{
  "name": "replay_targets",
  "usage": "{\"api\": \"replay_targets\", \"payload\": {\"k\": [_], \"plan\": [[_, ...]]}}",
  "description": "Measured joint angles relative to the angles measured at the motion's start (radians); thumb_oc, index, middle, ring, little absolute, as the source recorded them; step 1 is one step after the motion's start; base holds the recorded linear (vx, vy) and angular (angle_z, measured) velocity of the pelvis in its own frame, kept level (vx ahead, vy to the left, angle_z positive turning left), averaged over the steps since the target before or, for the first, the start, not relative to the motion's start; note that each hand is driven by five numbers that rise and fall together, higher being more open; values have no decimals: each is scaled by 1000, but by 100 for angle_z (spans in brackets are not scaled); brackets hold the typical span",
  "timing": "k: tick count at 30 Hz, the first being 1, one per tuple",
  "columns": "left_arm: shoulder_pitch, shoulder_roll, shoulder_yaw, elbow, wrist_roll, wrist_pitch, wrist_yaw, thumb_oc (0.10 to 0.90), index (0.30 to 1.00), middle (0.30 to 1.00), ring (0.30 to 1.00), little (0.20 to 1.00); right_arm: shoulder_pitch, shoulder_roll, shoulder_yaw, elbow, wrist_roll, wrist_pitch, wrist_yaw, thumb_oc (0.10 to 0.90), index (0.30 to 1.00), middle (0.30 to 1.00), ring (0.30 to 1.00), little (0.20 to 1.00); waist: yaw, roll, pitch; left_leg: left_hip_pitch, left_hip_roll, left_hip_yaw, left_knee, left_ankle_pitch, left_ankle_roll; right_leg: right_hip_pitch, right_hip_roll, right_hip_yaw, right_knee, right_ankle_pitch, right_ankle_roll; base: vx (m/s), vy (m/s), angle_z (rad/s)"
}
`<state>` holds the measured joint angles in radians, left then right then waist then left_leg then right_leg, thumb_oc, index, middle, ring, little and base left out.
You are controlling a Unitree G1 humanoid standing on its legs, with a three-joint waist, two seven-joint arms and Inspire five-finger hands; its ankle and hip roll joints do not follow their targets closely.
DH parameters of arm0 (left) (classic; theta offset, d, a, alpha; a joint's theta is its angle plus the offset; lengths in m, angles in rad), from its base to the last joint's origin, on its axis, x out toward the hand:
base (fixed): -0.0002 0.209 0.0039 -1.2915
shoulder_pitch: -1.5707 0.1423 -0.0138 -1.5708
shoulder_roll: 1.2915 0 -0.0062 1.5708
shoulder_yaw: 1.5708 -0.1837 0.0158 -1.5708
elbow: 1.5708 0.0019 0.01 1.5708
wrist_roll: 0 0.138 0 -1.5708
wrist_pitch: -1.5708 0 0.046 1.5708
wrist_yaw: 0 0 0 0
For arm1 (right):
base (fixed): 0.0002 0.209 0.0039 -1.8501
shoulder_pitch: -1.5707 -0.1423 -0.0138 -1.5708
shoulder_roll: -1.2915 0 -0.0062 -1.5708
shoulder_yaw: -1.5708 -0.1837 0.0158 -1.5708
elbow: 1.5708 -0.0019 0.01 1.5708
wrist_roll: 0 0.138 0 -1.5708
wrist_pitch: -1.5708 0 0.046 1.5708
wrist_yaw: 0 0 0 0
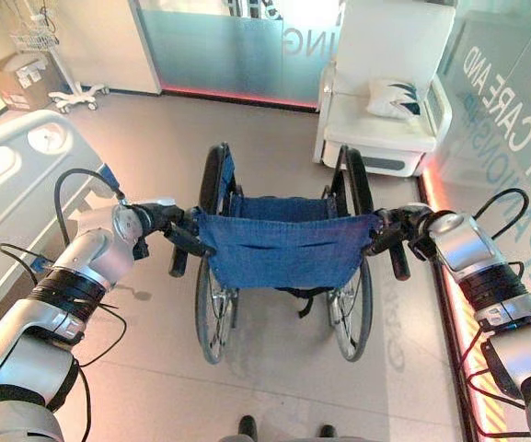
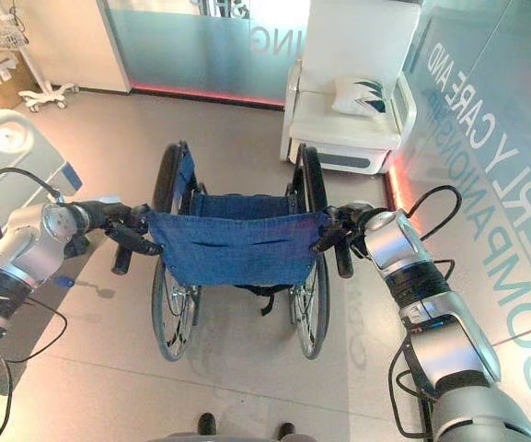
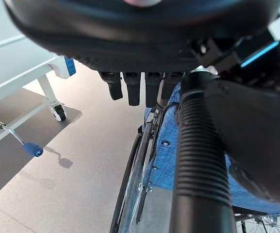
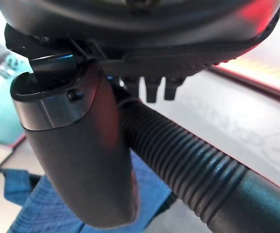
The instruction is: Push the wheelchair next to the bed
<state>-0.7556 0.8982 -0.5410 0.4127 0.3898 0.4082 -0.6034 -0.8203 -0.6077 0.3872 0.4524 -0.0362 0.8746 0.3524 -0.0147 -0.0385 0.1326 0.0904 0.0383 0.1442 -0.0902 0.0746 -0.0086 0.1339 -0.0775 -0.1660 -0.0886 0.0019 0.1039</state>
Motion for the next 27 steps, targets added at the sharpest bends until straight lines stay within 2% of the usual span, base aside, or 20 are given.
{"api": "replay_targets", "payload": {"k": [6, 10, 11, 13, 14, 15, 16, 23, 27], "plan": [[1, -40, -2, 50, 2, 16, -2, 800, 900, 900, 900, 900, -14, 2, 20, 40, -13, 17, 62, 800, 900, 900, 900, 900, 2, 10, -22, 0, 0, 0, 0, 0, 0, 0, 0, 0, 0, 0, 0, 0, 0, 0], [1, -77, -3, 102, 10, 22, 6, 800, 900, 900, 900, 900, -21, 32, 26, 84, -43, 22, 74, 800, 900, 900, 900, 900, 1, 14, -45, 1, 0, 0, 0, 0, 0, 1, 0, 0, 0, 0, 0, 0, 0, 0], [1, -86, -3, 110, 15, 24, 8, 800, 900, 900, 900, 900, -22, 34, 27, 88, -45, 22, 74, 546, 519, 519, 519, 519, 2, 14, -46, 1, 0, 0, 0, 0, 0, 1, 0, 0, 0, 0, 0, 0, 0, 0], [1, -103, -1, 119, 48, 27, 8, 800, 900, 900, 900, 900, -22, 38, 31, 97, -45, 22, 72, 400, 300, 300, 300, 300, 2, 14, -50, 5, 0, -1, 0, 0, 0, 2, 0, 0, 0, 0, 0, 0, 0, 0], [1, -104, -2, 121, 49, 29, 7, 673, 709, 709, 709, 709, -22, 39, 33, 99, -45, 22, 68, 400, 300, 300, 300, 300, 2, 15, -51, 5, 0, -1, 0, 0, 0, 2, 0, 0, 0, 0, 0, 0, 0, 0], [1, -106, -2, 123, 49, 32, 6, 430, 345, 345, 345, 345, -22, 43, 35, 95, -45, 19, 61, 400, 300, 300, 300, 300, 1, 16, -51, 5, 0, 0, 0, 0, 0, 1, 0, 0, 0, 0, 0, 0, 0, 0], [1, -116, -1, 130, 49, 38, 7, 400, 300, 300, 300, 300, -24, 54, 55, 93, -78, 19, 52, 400, 300, 300, 300, 300, 2, 18, -54, 5, 0, 0, 0, 0, 0, 1, 0, 1, 0, 1, 1, 0, 0, 0], [2, -189, 13, 173, 54, 68, 61, 400, 300, 300, 300, 300, -19, 69, 63, 96, -114, 24, 20, 400, 300, 300, 300, 300, 8, 30, -67, 2, -2, 0, 0, 0, 0, -1, -2, 0, 0, 2, 2, 8, -6, 1], [-3, -219, 7, 189, 124, 65, 91, 400, 300, 300, 300, 300, -19, 72, 66, 93, -133, 22, 26, 400, 300, 300, 300, 300, 8, 35, -67, 2, -2, 0, 0, 0, 0, -1, -2, -1, 0, 2, 2, 8, -6, 0]]}}
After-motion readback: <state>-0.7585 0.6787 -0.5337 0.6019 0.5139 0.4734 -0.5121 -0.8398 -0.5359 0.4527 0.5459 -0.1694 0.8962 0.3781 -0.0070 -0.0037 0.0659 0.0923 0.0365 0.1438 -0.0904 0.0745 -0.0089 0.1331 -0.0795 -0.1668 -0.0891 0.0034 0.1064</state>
